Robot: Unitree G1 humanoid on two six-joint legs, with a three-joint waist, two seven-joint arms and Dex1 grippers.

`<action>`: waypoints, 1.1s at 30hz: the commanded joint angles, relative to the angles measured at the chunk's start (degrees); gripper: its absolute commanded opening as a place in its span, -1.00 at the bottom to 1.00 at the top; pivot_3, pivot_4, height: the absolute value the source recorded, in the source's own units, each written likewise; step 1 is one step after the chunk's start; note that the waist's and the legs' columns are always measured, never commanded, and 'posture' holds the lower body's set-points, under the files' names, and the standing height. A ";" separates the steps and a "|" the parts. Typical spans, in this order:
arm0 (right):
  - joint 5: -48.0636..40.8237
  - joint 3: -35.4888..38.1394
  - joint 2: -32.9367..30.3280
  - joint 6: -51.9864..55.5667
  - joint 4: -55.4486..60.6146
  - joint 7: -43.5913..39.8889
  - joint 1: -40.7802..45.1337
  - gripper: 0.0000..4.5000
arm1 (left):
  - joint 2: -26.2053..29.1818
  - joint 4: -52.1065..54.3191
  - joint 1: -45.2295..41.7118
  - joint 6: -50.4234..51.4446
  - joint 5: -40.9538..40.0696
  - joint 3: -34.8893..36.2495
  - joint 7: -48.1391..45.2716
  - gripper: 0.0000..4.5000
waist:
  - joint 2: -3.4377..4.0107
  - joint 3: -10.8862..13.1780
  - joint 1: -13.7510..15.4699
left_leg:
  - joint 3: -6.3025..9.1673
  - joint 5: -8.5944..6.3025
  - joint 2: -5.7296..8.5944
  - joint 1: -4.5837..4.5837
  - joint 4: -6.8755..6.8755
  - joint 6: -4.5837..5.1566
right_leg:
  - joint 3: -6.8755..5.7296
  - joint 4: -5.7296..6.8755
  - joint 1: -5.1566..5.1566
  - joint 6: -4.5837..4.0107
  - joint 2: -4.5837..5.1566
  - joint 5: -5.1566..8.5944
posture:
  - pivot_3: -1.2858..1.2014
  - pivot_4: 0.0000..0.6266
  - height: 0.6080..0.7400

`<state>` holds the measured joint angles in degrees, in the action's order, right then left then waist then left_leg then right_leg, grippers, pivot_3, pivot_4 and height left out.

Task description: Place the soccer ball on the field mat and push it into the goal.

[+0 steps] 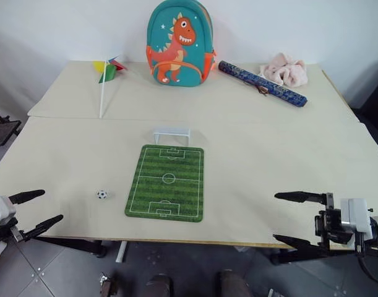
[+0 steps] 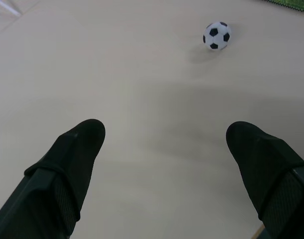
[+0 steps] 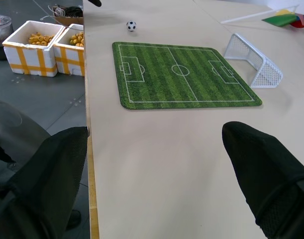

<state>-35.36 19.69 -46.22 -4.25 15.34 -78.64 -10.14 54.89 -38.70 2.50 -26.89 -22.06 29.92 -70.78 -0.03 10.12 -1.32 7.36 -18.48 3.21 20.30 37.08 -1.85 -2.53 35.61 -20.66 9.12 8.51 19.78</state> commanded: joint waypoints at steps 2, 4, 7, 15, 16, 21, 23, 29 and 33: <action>-2.09 -2.95 0.90 1.97 2.33 0.57 2.49 1.00 | 0.56 0.56 1.36 3.22 -2.22 1.61 -1.00 0.98 | -0.01 0.00 -0.10 | -0.03 0.00 -0.02 -0.03 0.00 0.00 | 0.04 0.01 0.00 0.00 0.00 0.00 | 0.03 -0.52 1.00; -5.14 -3.97 2.21 5.02 4.81 3.28 4.41 1.00 | 0.80 1.96 1.71 8.32 -4.24 1.92 -2.29 0.98 | 0.00 0.01 -0.10 | -0.04 0.00 -0.03 -0.03 -0.02 0.00 | 0.06 0.03 -0.03 0.00 -0.01 0.00 | 0.03 -0.52 1.00; -9.08 -7.07 7.10 6.31 10.14 7.25 8.43 1.00 | -0.93 5.59 1.22 16.06 -7.71 1.63 -2.76 0.98 | 0.00 0.01 -0.04 | -0.03 -0.01 -0.14 -0.01 -0.02 -0.02 | 0.07 0.05 -0.07 0.00 -0.02 0.00 | 0.03 -0.52 1.00; -9.66 -15.51 15.67 5.20 12.38 6.38 13.70 1.00 | -8.52 12.73 -6.79 18.78 -5.09 -4.52 3.02 0.98 | -0.10 -0.02 1.33 | -0.01 -0.03 -0.14 0.02 0.03 -0.02 | 0.22 0.05 -0.15 0.02 -0.03 -0.03 | 0.03 -0.52 1.00; -9.44 -15.81 15.83 5.39 12.22 6.52 13.82 1.00 | -8.76 13.12 -7.23 19.47 -5.21 -4.78 3.32 0.98 | -0.15 -0.04 1.29 | -0.01 -0.04 -0.05 0.05 0.02 -0.02 | 0.23 0.04 -0.20 0.01 -0.03 -0.03 | 0.03 -0.52 1.00; -6.98 -18.80 15.33 5.15 9.95 4.25 13.37 1.00 | -9.08 9.66 -13.12 16.35 -0.06 -10.56 3.12 0.98 | -0.17 -0.05 1.25 | -0.04 -0.05 -0.02 0.17 -0.02 -0.02 | 0.46 0.22 -0.60 0.01 -0.05 -0.04 | 0.03 -0.52 1.00; -5.77 -18.66 14.01 4.44 8.96 2.71 11.99 1.00 | -8.79 8.40 -13.75 15.36 0.68 -11.55 2.01 0.98 | -0.17 -0.05 1.03 | -0.09 -0.05 -0.02 0.17 -0.01 -0.02 | 0.51 0.26 -0.63 0.01 -0.06 -0.04 | 0.03 -0.52 1.00; -3.97 -16.02 12.50 2.74 5.72 2.61 10.72 1.00 | -9.22 5.58 -16.76 14.12 1.83 -14.18 0.09 0.98 | -0.18 -0.04 1.11 | -0.22 -0.07 -0.04 0.20 -0.01 0.01 | 0.65 0.33 -0.79 0.01 -0.10 -0.04 | 0.03 -0.52 1.00; -3.83 -15.12 12.21 2.47 5.51 2.66 10.45 1.00 | -9.31 3.42 -17.73 13.33 2.61 -14.84 -0.04 0.73 | -0.18 -0.04 1.15 | -0.22 -0.07 -0.02 0.20 0.02 0.01 | 0.70 0.33 -0.78 0.03 -0.10 -0.05 | 0.03 -0.52 1.00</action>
<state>-38.90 3.06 -33.43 -0.94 19.99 -75.70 0.68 45.41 -34.81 -14.96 -12.60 -19.72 14.69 -70.71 -0.21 10.08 -0.17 7.13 -18.55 3.18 20.50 37.09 -1.84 -1.83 35.94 -21.45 9.15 8.41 19.73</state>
